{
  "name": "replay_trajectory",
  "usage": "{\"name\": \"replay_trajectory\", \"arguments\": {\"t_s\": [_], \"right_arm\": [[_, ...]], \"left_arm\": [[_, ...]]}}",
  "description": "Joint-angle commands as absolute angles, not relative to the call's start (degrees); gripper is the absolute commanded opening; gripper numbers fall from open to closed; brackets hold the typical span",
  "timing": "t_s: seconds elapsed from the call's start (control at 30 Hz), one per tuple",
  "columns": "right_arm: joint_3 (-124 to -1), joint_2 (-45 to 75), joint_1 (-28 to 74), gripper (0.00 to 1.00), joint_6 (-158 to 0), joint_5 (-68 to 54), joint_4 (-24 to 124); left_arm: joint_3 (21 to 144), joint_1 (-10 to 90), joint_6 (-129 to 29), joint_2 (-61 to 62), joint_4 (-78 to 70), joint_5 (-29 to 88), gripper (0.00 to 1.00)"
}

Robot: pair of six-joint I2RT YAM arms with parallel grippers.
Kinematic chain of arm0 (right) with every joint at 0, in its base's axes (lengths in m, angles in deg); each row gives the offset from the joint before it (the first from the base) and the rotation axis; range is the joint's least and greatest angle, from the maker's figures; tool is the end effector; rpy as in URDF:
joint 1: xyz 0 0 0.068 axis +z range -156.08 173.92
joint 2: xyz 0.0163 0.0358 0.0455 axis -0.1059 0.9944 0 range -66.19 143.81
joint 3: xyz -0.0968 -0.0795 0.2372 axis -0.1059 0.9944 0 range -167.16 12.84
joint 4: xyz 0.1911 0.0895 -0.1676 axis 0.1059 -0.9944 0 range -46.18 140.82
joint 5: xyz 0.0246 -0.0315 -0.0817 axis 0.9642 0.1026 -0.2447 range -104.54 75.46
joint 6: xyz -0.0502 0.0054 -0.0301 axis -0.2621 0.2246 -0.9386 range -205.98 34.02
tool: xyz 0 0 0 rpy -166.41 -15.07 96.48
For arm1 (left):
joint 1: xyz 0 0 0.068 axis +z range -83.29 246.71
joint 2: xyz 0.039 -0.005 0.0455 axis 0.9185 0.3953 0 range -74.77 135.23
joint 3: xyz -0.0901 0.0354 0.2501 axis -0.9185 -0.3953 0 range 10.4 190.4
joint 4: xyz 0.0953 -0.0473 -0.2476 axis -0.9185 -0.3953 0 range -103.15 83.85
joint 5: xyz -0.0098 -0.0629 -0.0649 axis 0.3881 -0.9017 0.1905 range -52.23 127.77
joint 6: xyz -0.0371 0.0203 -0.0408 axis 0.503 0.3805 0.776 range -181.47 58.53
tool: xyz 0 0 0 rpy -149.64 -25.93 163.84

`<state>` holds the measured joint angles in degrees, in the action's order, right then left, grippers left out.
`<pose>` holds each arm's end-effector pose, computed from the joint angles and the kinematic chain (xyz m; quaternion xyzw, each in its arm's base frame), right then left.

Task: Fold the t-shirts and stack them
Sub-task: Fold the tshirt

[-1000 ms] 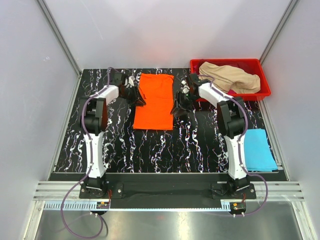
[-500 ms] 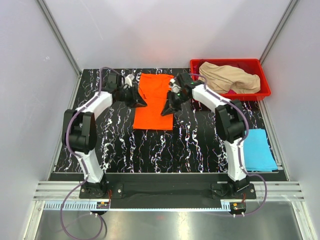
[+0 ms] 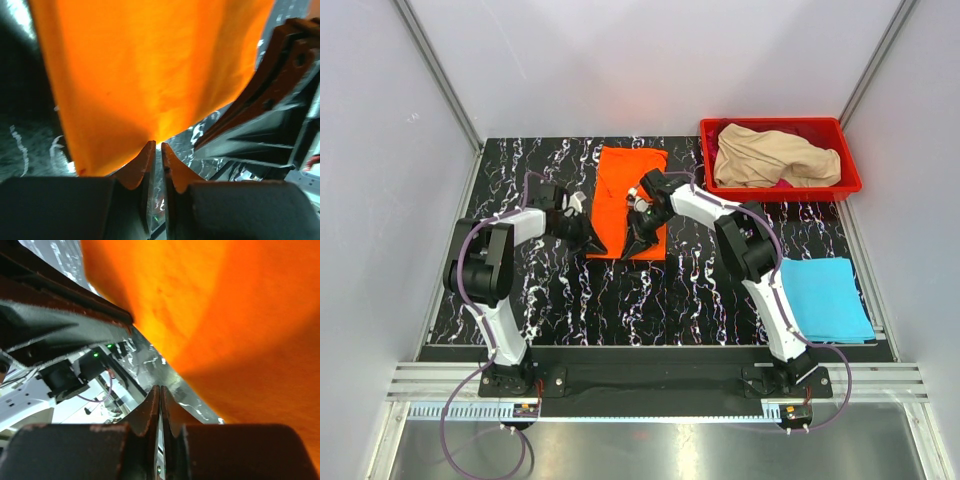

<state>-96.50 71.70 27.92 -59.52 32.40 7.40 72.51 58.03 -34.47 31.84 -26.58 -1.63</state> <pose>0.3936 0.3029 0.1208 0.1219 -0.8998 -0.4123 0.0738 0.3541 -0.0813 0.1302 -0.0740 0.9190 -0.3758 0.0937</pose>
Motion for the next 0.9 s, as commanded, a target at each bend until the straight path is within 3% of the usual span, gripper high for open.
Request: {"name": "replay_trajectory", "arguments": {"t_s": [0.0,0.87], "right_arm": [[-95.4,70.9,27.5,0.08,-62.2,31.3,5.6],[-77.2,59.8,19.4,0.06,-67.9,20.4,5.4]], "left_arm": [[70.4,58.7,-36.0,31.7,-24.3,0.1,0.13],[64.1,61.6,-39.4,32.6,-23.6,1.3,0.06]]}}
